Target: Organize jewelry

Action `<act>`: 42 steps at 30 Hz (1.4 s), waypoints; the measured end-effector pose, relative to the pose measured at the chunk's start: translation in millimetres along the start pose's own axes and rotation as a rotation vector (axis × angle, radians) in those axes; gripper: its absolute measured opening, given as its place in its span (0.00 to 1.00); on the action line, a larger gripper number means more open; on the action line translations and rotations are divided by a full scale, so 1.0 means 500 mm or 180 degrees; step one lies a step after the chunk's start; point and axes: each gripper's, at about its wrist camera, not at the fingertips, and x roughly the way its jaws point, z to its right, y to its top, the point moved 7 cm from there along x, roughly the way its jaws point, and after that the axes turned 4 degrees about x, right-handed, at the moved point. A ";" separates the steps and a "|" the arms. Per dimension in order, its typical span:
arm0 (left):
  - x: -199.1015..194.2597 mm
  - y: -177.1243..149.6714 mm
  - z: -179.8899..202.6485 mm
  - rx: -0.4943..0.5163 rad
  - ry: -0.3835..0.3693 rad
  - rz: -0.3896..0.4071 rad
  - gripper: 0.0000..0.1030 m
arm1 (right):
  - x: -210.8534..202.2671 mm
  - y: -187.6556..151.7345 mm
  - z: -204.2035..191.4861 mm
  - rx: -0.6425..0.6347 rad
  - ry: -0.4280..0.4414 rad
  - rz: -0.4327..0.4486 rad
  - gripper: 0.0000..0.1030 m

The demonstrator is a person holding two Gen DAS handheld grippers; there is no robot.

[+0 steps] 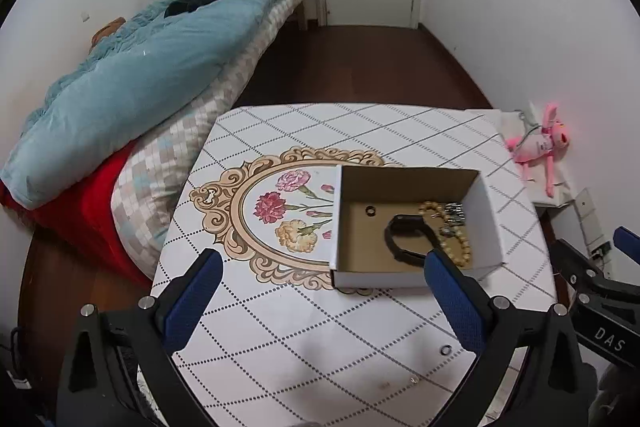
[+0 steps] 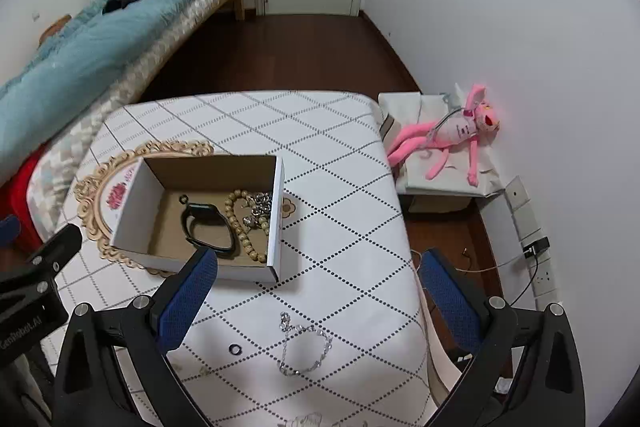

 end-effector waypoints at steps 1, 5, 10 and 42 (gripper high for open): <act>-0.014 0.001 0.002 0.0016 -0.0012 0.0029 1.00 | -0.013 0.001 0.002 0.0011 0.0007 0.0029 1.00; -0.056 0.002 0.010 0.0060 -0.0062 0.0105 1.00 | -0.065 0.005 0.013 0.0049 0.0028 0.0164 1.00; -0.092 0.002 0.018 0.0066 -0.0133 0.0148 1.00 | -0.109 0.004 0.018 0.0076 0.0070 0.0240 1.00; 0.137 -0.286 0.125 0.0460 -0.0380 -0.0877 0.51 | 0.141 -0.268 0.100 0.0598 0.0314 -0.0935 0.65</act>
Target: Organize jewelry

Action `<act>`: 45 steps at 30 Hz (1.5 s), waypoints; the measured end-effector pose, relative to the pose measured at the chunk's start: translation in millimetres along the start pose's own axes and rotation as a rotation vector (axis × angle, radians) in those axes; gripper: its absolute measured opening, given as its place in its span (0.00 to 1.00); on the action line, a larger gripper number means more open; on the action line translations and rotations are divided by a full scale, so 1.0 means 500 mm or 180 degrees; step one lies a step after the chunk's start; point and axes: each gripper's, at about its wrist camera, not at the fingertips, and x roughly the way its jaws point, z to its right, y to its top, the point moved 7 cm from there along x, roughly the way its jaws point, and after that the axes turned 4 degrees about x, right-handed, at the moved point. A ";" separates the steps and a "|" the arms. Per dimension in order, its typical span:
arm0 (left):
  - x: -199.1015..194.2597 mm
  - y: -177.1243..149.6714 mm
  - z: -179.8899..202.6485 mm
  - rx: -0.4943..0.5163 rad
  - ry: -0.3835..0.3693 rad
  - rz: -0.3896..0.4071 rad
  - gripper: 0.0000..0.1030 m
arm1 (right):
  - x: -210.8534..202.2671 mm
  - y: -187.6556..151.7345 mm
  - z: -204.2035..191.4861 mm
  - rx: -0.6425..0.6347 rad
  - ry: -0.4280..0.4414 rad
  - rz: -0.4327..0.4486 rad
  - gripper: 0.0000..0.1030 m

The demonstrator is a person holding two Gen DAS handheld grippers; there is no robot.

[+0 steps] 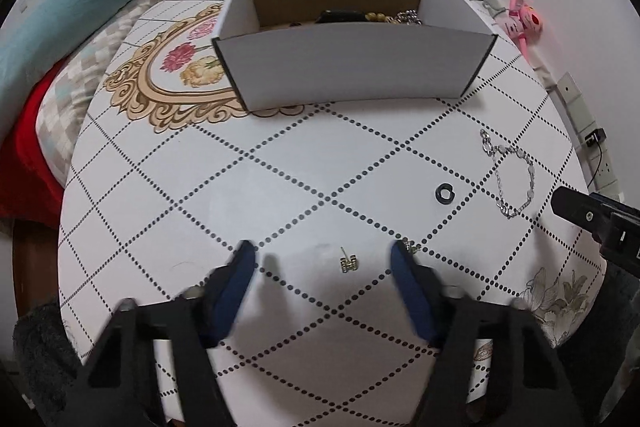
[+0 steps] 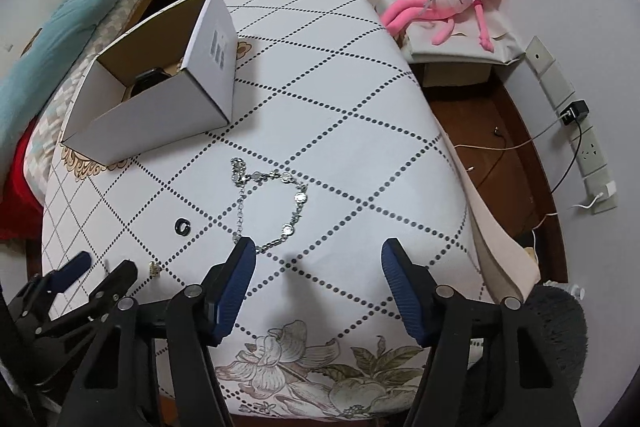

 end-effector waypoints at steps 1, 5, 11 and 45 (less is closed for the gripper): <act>0.005 -0.003 0.001 0.0005 -0.0021 -0.0037 0.41 | 0.001 0.002 -0.003 -0.0011 -0.0016 0.0006 0.63; 0.016 -0.007 0.008 0.0024 -0.0054 -0.0065 0.26 | 0.001 0.001 -0.011 -0.0060 -0.0051 -0.0005 0.59; 0.013 -0.006 0.021 0.0088 -0.0099 -0.0029 0.06 | -0.001 0.000 -0.017 -0.0061 -0.0045 0.0001 0.57; -0.033 -0.045 -0.177 -0.0528 0.0007 0.0023 0.06 | 0.025 -0.074 -0.216 -0.0719 0.0400 0.0109 0.08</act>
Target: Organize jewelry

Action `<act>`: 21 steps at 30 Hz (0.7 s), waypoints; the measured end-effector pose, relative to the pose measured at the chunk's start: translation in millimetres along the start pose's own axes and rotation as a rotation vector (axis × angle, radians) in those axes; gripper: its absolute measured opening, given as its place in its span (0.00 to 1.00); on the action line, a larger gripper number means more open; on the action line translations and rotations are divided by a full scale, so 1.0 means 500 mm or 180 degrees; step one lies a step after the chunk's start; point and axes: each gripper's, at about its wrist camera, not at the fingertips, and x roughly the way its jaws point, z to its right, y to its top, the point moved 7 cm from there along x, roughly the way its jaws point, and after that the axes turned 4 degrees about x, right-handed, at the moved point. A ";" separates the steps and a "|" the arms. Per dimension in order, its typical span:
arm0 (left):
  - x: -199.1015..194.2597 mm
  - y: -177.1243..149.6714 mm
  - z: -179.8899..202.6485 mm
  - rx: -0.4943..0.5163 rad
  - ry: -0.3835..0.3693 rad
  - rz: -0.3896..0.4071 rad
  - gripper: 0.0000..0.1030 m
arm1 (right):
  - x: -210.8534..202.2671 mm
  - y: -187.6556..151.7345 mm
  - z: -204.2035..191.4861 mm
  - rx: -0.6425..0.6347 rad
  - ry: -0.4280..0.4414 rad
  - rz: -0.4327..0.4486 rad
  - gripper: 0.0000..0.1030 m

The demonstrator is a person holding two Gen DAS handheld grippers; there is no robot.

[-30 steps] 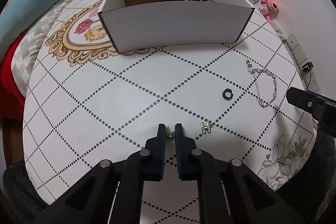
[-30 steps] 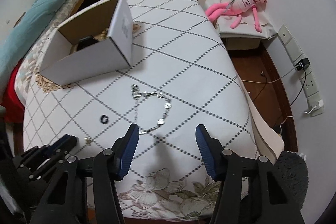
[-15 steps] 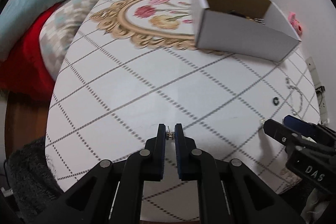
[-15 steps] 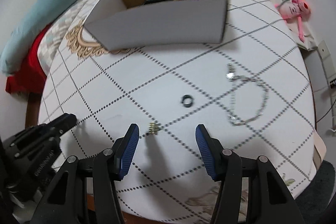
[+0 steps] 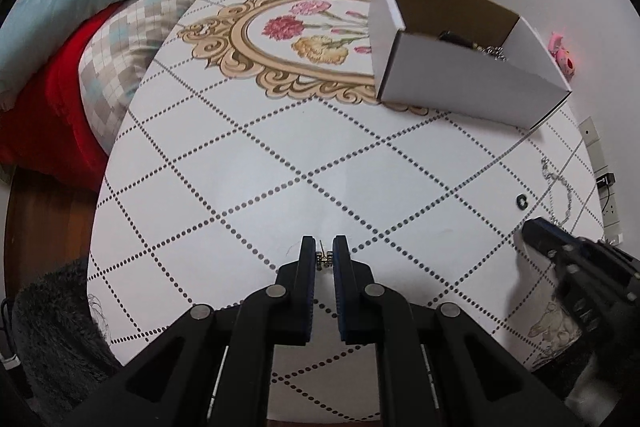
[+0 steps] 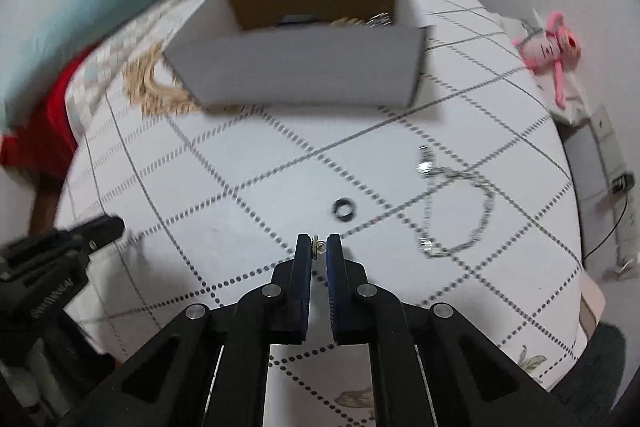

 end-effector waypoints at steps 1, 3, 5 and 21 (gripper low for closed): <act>-0.004 0.004 0.001 -0.0008 -0.0020 0.0010 0.06 | -0.014 0.005 0.011 0.0063 0.0039 0.0041 0.08; -0.013 0.014 0.008 -0.0020 -0.0066 0.0044 0.06 | -0.041 0.023 0.031 0.0226 0.0116 0.0147 0.07; -0.021 0.026 0.015 -0.0035 -0.0114 0.0073 0.06 | -0.063 0.040 0.042 0.0302 0.0175 0.0216 0.07; -0.049 0.276 0.106 0.0084 -0.0518 0.0276 0.06 | -0.082 0.291 0.050 0.0408 0.0435 0.0391 0.07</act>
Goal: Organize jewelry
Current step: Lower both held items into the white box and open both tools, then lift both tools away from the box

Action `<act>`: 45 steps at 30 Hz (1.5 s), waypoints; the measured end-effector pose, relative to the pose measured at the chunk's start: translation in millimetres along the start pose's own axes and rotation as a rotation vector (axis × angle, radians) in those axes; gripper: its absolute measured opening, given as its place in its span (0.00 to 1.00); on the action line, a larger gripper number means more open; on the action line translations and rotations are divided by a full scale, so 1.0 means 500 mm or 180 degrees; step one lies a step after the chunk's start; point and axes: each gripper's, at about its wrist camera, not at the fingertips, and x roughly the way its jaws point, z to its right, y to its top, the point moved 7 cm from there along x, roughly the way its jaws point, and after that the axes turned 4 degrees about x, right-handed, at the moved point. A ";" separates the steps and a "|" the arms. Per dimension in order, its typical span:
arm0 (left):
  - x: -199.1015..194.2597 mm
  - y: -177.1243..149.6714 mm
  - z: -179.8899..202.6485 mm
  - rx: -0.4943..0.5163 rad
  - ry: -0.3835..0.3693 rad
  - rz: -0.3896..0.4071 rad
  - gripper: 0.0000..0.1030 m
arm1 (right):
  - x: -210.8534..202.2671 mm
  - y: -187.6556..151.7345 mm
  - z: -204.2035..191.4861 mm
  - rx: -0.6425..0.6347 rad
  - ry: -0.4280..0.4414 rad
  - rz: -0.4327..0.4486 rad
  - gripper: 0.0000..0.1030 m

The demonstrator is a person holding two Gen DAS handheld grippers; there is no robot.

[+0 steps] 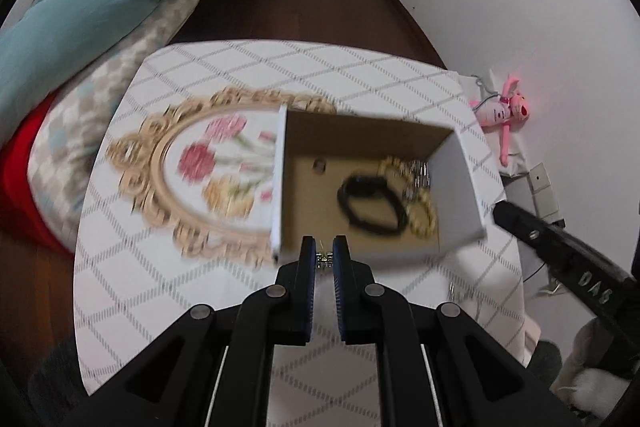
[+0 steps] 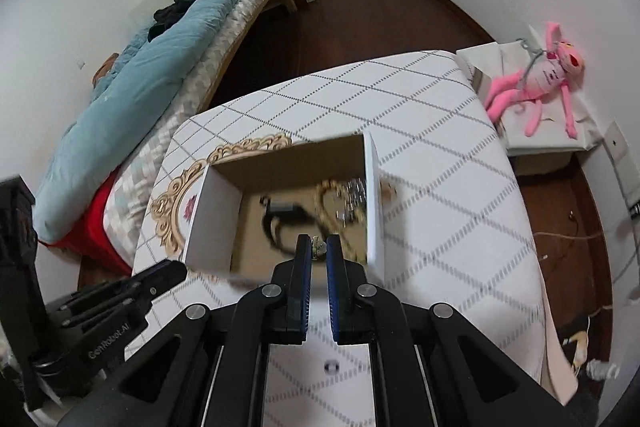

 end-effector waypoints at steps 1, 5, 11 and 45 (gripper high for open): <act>0.011 0.022 0.000 0.0027 0.0005 -0.0024 0.06 | 0.015 0.013 -0.001 -0.0023 -0.0031 -0.0042 0.07; 0.050 0.070 -0.009 0.0057 0.0060 -0.0169 0.09 | 0.069 0.045 0.000 -0.0095 -0.0141 -0.0238 0.08; 0.079 0.112 -0.033 0.0087 0.0203 -0.0288 0.43 | 0.111 0.063 0.020 -0.0012 -0.0157 -0.0537 0.33; -0.107 0.031 -0.021 0.0045 0.0559 0.0359 1.00 | -0.104 -0.011 0.023 -0.0340 -0.0897 0.0021 1.00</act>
